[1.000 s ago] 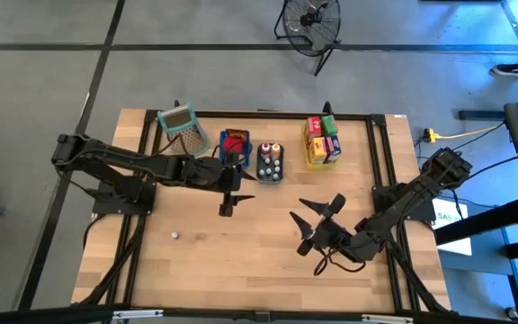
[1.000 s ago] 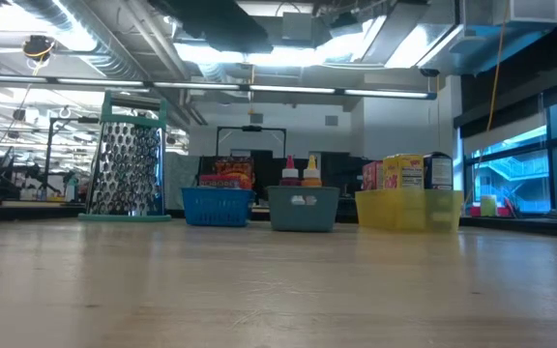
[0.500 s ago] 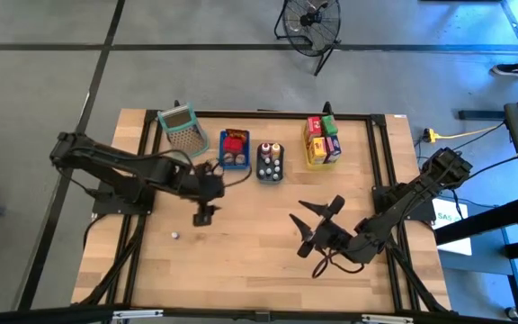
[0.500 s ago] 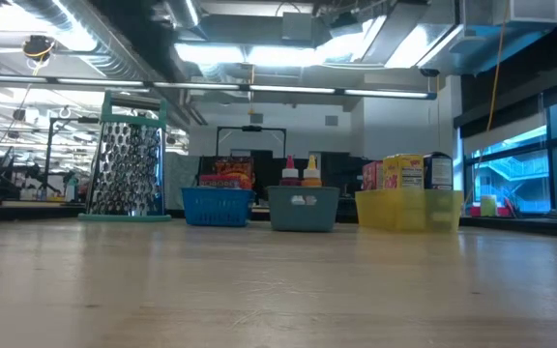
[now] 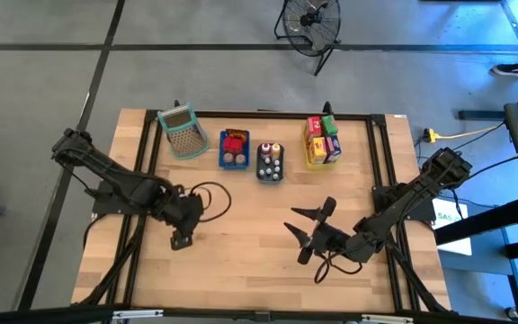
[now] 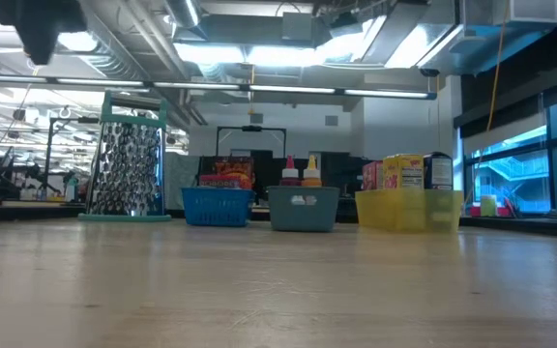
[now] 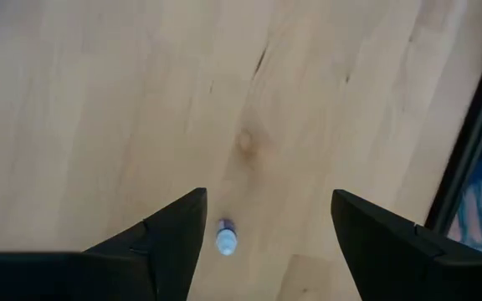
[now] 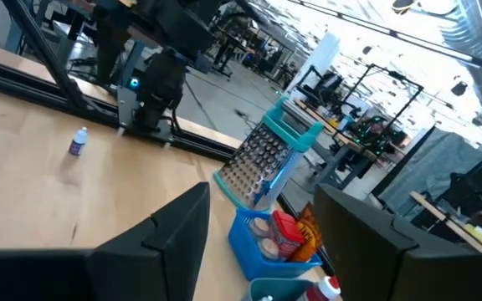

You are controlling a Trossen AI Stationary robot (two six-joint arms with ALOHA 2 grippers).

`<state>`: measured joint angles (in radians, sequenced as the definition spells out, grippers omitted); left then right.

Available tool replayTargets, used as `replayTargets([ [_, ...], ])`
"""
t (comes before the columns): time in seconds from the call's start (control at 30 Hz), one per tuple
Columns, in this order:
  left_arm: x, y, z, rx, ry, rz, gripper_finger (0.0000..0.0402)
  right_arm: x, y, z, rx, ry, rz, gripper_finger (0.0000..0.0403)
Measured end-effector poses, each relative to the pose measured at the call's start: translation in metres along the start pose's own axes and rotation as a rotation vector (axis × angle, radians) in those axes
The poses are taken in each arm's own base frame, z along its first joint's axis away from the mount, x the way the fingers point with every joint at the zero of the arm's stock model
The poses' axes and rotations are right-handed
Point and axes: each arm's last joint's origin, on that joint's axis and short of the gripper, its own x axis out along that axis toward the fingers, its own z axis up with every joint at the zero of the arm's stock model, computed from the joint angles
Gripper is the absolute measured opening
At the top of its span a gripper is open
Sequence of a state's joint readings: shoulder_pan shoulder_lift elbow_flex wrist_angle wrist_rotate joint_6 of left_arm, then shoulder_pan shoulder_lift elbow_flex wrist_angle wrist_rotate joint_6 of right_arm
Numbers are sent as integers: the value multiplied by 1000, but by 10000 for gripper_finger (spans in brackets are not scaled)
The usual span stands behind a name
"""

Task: Pick & Place Kitchen Items
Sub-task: Put the small violet food coloring bottle into the dark green bin

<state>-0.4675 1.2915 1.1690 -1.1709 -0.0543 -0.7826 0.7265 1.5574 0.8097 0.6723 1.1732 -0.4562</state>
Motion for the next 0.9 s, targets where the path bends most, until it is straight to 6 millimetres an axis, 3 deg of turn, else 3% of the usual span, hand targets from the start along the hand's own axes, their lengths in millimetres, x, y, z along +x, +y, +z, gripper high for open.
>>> replayTargets([
  [0.27, 10, -14, -13, -59, 23, 94, 251, -1, 1, 0, 62, 1, 3, 217],
  [0.67, 59, -39, -17, -184, 231, 197, 246, -1, 2, -3, 65, 12, 19, 217],
  [0.9, 78, -40, -20, -77, 360, 224, 243, -1, 2, -2, 79, 4, 23, 217],
])
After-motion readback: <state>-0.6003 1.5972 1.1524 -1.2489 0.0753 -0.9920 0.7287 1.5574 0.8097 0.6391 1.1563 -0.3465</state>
